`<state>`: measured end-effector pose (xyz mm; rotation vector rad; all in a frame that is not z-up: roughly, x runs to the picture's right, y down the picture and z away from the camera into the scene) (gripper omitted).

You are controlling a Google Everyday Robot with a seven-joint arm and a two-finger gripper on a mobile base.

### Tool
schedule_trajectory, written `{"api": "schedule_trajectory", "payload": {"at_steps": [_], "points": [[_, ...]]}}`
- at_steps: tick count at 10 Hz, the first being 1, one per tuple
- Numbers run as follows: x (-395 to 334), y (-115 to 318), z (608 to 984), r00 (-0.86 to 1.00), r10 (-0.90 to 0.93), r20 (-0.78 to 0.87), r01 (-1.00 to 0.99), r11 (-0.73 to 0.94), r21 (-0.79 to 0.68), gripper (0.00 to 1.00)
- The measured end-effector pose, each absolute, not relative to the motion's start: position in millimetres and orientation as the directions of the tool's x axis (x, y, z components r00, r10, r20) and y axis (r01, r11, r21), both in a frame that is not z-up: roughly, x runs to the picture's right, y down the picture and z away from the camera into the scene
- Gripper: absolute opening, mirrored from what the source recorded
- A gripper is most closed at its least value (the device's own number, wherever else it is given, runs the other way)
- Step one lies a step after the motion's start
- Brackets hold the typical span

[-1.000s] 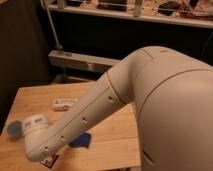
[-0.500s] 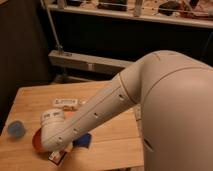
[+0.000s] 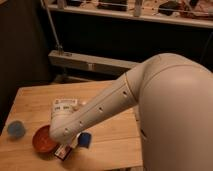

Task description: Place the eraser on the white sponge

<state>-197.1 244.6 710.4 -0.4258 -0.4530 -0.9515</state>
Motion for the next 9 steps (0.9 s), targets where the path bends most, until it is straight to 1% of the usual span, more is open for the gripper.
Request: {"api": "schedule_trajectory", "payload": {"at_steps": [2, 3, 4, 6, 7, 9], "points": [[-192.4, 241.6, 718.1, 0.506, -0.665, 0.55, 0.846, 0.506, -0.167, 0.0], [-191.9, 237.9, 722.5, 0.51, -0.656, 0.557, 0.843, 0.509, -0.173, 0.05], [-191.4, 235.8, 725.7, 0.514, -0.649, 0.561, 0.841, 0.511, -0.179, 0.13], [-187.0, 232.0, 734.0, 0.525, -0.636, 0.566, 0.836, 0.51, -0.203, 0.33], [-181.8, 233.7, 738.8, 0.529, -0.634, 0.564, 0.837, 0.498, -0.227, 0.45], [-175.9, 239.7, 743.7, 0.53, -0.634, 0.564, 0.842, 0.473, -0.26, 0.61]]}}
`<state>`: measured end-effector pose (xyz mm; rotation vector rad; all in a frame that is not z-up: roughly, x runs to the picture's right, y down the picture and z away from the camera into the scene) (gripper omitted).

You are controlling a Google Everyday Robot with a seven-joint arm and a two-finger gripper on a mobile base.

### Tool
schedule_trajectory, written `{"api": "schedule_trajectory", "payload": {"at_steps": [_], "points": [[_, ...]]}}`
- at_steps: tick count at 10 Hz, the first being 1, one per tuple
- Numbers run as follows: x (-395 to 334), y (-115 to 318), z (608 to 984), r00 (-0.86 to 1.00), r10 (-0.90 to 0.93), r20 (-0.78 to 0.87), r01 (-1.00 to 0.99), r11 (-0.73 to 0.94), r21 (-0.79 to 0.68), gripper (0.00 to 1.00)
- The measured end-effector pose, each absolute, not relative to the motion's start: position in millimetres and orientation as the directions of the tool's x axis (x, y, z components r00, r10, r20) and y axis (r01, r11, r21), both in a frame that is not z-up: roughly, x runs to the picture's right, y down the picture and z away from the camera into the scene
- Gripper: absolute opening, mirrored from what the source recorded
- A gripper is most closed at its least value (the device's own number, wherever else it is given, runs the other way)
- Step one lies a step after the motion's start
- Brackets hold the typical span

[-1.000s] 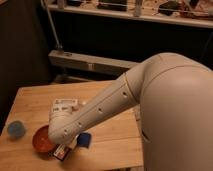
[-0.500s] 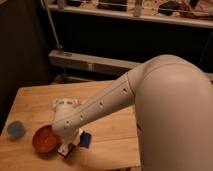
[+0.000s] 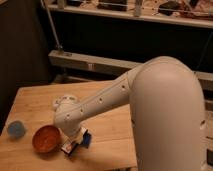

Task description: Place the eraser on the white sponge

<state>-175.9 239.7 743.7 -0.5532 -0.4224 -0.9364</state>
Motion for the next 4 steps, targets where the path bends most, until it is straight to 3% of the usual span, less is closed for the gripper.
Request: {"api": "schedule_trajectory", "payload": {"at_steps": [1, 4], "points": [[-171.4, 249.1, 747.8, 0.529, -0.631, 0.567, 0.846, 0.447, -0.291, 0.74], [-168.1, 261.2, 753.0, 0.536, -0.627, 0.566, 0.844, 0.415, -0.34, 0.8]]}}
